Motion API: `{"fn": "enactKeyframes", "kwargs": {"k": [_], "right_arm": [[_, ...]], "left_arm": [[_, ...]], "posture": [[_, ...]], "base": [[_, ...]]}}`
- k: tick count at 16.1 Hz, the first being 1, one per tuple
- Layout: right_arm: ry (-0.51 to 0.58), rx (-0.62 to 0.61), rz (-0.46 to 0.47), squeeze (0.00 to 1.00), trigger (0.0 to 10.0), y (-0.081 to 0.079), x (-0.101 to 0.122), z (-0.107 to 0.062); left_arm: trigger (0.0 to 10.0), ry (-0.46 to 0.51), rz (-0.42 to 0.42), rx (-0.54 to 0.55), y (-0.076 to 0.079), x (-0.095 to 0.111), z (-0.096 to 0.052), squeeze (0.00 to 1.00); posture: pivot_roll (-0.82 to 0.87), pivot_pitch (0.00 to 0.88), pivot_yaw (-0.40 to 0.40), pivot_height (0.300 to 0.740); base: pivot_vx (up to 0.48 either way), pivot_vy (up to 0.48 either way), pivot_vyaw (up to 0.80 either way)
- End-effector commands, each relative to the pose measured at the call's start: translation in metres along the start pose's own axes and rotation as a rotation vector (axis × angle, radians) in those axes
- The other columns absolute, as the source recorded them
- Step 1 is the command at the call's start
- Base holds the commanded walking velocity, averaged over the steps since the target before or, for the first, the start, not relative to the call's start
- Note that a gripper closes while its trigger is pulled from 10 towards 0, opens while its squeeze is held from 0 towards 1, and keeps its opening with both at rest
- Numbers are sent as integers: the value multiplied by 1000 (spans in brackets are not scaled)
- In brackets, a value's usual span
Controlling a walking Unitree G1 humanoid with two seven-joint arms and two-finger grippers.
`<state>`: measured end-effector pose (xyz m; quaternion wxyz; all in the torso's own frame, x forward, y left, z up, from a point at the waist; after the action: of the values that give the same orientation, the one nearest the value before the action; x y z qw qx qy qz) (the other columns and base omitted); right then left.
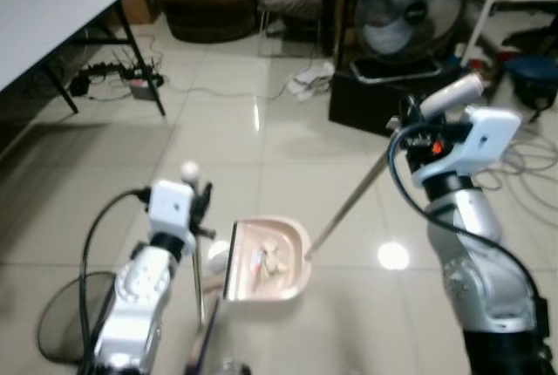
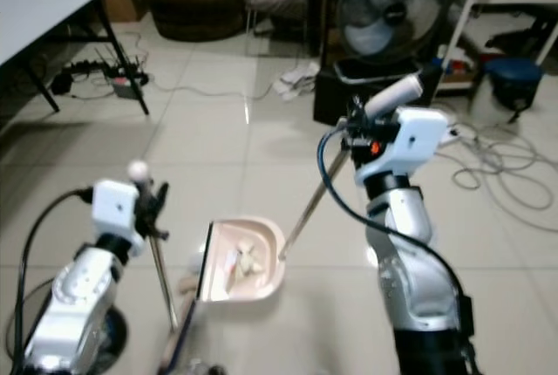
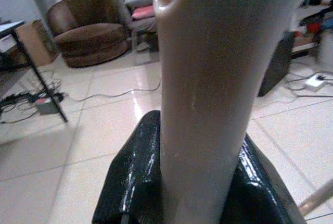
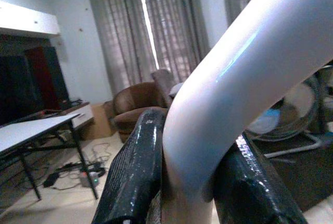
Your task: Sweep floor
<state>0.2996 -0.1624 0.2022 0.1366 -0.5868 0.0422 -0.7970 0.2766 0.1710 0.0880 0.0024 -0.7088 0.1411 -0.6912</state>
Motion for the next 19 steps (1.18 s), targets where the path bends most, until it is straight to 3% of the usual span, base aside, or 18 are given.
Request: {"fn": "enactKeyframes", "kwargs": {"k": [1, 3, 6, 19], "right_arm": [[43, 35, 28, 0, 10000, -10, 15, 6], [36, 49, 52, 0, 10000, -18, 19, 13], [20, 68, 57, 0, 10000, -24, 24, 20], [77, 1, 125, 0, 10000, -32, 38, 43]], "left_arm": [[10000, 35, 22, 18, -3, 10, 0, 0], [10000, 34, 29, 36, -4, 11, -2, 0], [10000, 10, 15, 50, -4, 11, -5, 0], [10000, 52, 96, 57, 3, 21, -7, 0]], "posture": [[-119, 0, 52, 740], [-115, 0, 49, 740], [-117, 0, 54, 740], [-99, 0, 44, 740]], "base": [[0, -480, 0], [0, -472, 0], [0, 0, 0], [24, 0, 800]]}}
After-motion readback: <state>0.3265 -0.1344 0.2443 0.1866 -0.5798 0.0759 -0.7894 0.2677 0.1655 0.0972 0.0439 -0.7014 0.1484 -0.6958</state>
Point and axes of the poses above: a point about 5 cm out from each wrist's last joint towards the gripper, its own z axis pointing out of the wrist towards the gripper, its own x axis along the axis of the wrist's last joint, y = z × x, the point moved 1 cm from there along z, pointing out of the wrist towards the gripper, and after that the axes turned 3 degrees about z, right-handed, at the moved point
